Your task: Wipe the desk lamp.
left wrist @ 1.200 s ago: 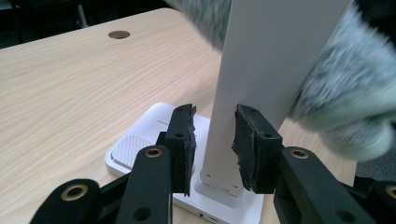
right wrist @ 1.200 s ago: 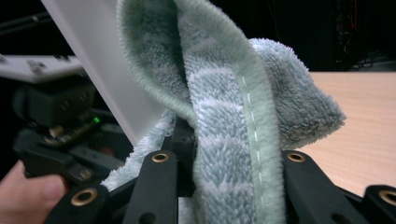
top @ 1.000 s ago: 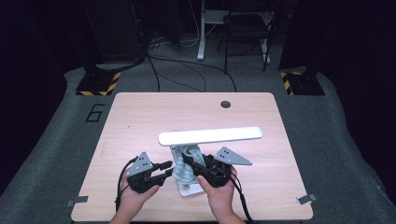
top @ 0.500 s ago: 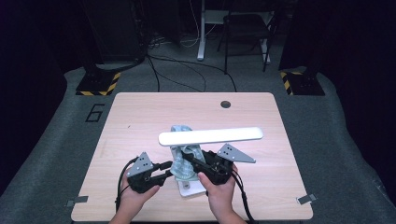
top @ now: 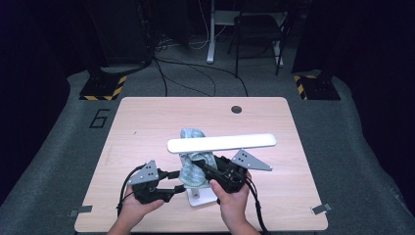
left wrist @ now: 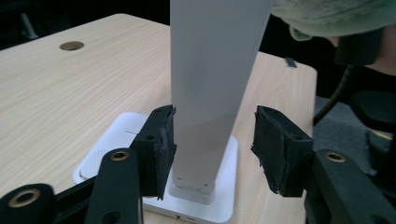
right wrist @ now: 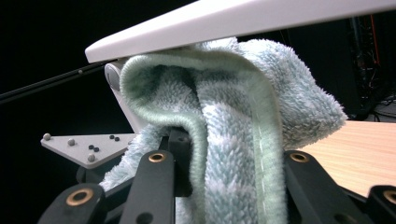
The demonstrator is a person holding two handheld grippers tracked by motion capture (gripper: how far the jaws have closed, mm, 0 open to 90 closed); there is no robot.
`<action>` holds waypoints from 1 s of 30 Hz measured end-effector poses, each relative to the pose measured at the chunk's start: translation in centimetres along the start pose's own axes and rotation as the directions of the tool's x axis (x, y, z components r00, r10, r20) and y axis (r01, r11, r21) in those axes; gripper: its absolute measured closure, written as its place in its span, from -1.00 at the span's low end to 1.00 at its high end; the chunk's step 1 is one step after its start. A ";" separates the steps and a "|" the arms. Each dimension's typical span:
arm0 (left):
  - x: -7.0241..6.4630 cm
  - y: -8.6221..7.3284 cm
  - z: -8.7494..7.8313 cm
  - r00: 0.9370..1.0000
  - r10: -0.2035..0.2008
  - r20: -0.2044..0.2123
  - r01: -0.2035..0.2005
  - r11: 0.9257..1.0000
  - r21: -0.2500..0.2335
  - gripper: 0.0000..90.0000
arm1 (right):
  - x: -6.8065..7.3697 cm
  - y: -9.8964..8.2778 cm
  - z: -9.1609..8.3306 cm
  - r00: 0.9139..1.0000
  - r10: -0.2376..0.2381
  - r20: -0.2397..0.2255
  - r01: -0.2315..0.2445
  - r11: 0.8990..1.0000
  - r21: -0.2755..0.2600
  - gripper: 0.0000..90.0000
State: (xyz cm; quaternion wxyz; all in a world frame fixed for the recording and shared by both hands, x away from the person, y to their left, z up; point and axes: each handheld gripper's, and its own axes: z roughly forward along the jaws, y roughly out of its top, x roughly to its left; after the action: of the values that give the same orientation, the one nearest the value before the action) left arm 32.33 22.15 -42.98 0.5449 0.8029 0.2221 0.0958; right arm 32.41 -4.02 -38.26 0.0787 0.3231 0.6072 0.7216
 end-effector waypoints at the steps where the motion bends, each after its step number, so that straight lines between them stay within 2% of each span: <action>1: 0.1 0.0 0.2 1.000 0.012 -0.011 -0.012 1.000 0.006 0.03 | 0.0 0.0 0.0 1.000 0.001 -0.003 -0.001 1.000 0.001 0.51; 3: 0.2 0.0 0.7 1.000 0.021 -0.023 -0.021 1.000 0.015 0.00 | 0.0 0.1 0.0 1.000 0.001 -0.006 -0.001 1.000 -0.004 0.51; 4: 0.2 0.0 1.1 0.999 0.019 -0.032 -0.019 1.000 0.004 0.00 | 0.1 0.1 -0.1 1.000 0.000 -0.005 0.000 1.000 -0.006 0.51; 8: 0.4 0.3 1.9 0.999 0.053 -0.004 -0.053 0.999 -0.007 0.03 | 0.2 0.3 -0.2 1.000 -0.001 -0.014 0.001 1.000 -0.012 0.51; 14: 0.3 0.4 2.0 0.997 0.079 -0.015 -0.079 0.997 -0.004 0.17 | 0.5 0.6 -0.2 1.000 0.011 -0.025 -0.011 1.000 -0.018 0.51; 16: 0.2 0.3 2.1 0.997 0.076 -0.023 -0.077 0.997 -0.017 0.17 | 0.4 0.7 -0.2 0.999 0.019 -0.028 -0.019 1.000 -0.021 0.51; 20: -0.1 0.3 2.2 0.997 0.072 -0.035 -0.073 0.997 -0.008 0.18 | 0.3 0.7 -0.2 0.998 0.044 -0.034 -0.046 0.998 -0.036 0.51; 23: -0.3 0.4 2.3 0.996 0.070 -0.052 -0.070 0.997 -0.009 0.18 | 0.4 0.5 0.0 0.999 0.035 -0.035 -0.036 0.999 -0.031 0.52; 27: -0.4 0.5 2.2 0.996 0.075 -0.057 -0.075 0.997 0.004 0.18 | 0.3 0.0 0.0 1.000 -0.005 -0.019 0.004 1.000 -0.010 0.54; 29: -0.5 0.4 2.2 0.998 0.047 -0.049 -0.046 0.999 0.005 0.18 | 0.2 -0.4 0.0 1.000 -0.024 -0.005 0.024 1.000 0.011 0.55; 30: -0.5 0.5 2.2 0.997 0.056 -0.054 -0.055 0.998 0.007 0.18 | 0.2 -0.6 0.0 1.000 -0.029 0.004 0.029 0.999 0.023 0.55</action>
State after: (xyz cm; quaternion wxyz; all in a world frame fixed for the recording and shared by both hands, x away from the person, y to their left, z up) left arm 32.90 20.00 -43.37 0.5335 0.8074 0.2145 0.1319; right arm 32.09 -3.75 -38.79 0.0869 0.3168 0.6200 0.7125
